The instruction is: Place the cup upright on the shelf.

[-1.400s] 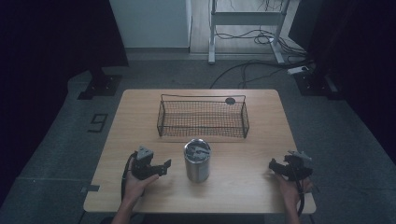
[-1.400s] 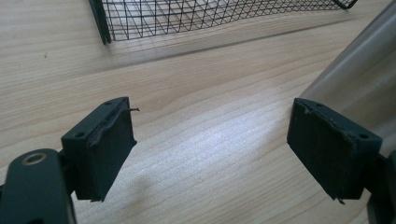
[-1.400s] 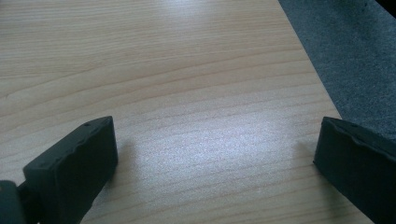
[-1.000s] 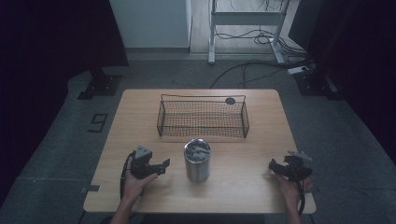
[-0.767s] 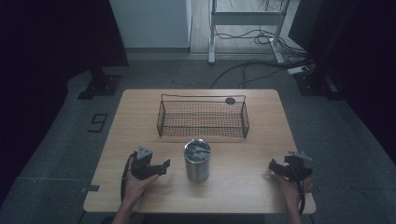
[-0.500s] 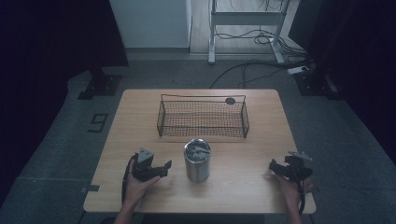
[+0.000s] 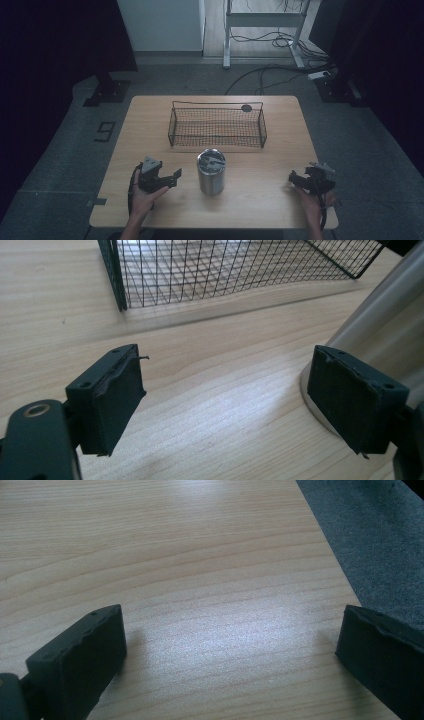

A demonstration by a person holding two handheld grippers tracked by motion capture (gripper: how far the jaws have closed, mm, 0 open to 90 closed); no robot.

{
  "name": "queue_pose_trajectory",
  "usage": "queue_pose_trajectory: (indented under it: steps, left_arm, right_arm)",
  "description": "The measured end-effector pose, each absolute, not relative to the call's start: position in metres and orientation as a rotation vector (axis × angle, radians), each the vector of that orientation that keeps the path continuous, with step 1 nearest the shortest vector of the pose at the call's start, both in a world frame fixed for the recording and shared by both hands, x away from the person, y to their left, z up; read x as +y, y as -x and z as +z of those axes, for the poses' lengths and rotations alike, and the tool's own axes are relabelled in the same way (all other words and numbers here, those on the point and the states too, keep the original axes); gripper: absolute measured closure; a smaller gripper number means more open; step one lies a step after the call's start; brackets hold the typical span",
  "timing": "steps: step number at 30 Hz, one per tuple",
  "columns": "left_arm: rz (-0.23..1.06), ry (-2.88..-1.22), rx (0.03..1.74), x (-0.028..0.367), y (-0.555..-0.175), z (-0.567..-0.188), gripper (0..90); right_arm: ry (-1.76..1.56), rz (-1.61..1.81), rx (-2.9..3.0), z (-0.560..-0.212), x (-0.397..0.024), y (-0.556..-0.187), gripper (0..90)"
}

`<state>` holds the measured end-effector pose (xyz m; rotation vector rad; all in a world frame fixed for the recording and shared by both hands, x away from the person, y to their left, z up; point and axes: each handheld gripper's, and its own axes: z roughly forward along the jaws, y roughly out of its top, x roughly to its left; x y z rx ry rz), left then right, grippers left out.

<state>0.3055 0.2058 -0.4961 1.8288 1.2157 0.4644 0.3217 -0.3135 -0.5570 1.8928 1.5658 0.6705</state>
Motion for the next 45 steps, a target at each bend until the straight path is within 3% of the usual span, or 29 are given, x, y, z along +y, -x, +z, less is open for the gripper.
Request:
queue_pose_trajectory:
  steps: [22,45]
  left_arm:
    - [0.371,-1.826,1.024,0.181,-0.289,-0.471,9.8]
    - [0.314,-1.898,0.888,0.141,-0.28,-0.474,4.1]
  right_arm:
    - [-1.903,0.667,1.551,-0.557,-0.314,-0.321,0.2]
    - [-1.905,0.666,1.542,-0.557,-0.314,-0.321,0.7]
